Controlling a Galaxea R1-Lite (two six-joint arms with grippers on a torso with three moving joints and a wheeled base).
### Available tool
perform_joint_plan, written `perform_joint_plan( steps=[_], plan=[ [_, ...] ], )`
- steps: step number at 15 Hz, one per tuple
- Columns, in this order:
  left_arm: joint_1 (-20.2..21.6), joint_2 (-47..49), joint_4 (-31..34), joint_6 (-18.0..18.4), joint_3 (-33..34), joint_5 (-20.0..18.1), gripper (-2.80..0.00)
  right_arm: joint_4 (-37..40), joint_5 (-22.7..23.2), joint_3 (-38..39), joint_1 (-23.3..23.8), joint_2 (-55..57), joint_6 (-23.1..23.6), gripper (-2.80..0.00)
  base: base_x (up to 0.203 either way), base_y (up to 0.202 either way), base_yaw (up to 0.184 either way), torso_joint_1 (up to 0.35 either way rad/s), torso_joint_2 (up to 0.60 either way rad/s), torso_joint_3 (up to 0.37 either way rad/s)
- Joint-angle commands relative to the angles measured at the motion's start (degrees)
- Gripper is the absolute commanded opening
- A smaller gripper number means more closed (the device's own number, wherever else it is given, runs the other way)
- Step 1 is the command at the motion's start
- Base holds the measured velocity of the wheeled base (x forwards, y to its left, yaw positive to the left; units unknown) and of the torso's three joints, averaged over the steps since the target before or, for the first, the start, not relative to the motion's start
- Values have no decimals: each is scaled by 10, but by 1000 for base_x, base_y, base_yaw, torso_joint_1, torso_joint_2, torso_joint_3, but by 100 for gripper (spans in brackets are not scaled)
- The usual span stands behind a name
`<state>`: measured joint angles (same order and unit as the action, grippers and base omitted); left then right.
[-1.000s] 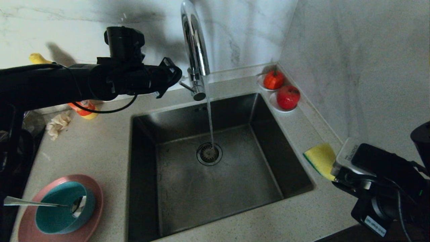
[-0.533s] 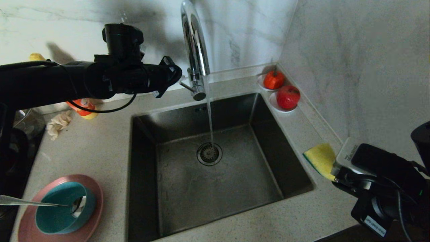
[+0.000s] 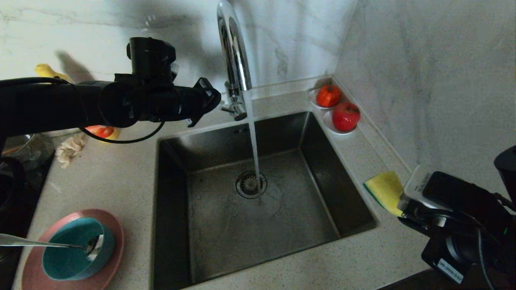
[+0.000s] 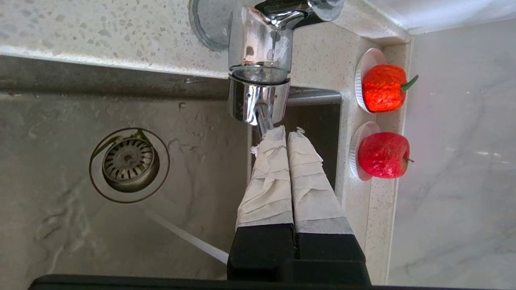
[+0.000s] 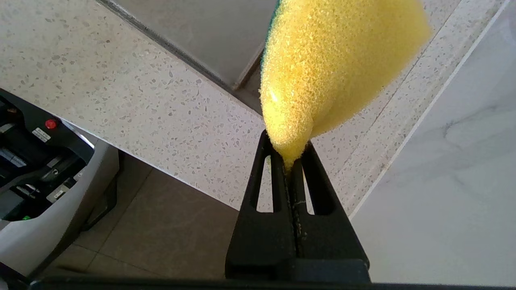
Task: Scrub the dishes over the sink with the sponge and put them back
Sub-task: Turn on the faucet, then rinse the spoon
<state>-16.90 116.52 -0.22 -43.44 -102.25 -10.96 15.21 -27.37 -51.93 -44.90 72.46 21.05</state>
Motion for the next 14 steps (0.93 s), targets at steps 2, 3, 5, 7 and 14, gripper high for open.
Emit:
perform_joint_plan(
  steps=[2, 3, 5, 7, 14],
  plan=[
    [3, -5, 0, -3, -19, 4, -280, 0, -1, 2, 0, 3, 1, -280, 0, 0, 0, 0, 0, 0],
    [10, -4, 3, -4, -37, 6, -280, 0, -1, 3, 0, 2, 1, -280, 0, 0, 0, 0, 0, 0],
    [24, -14, 10, -5, -63, 10, -280, 0, -1, 3, 1, 1, 1, -280, 0, 0, 0, 0, 0, 0],
    [27, -42, 25, -3, -65, 12, -280, -1, -1, 2, 1, 1, 1, -280, 0, 0, 0, 0, 0, 0],
    [-13, -236, 239, 106, -34, 172, -280, -3, 2, 3, 25, -5, 1, -280, 0, 0, 0, 0, 0, 0]
  ],
)
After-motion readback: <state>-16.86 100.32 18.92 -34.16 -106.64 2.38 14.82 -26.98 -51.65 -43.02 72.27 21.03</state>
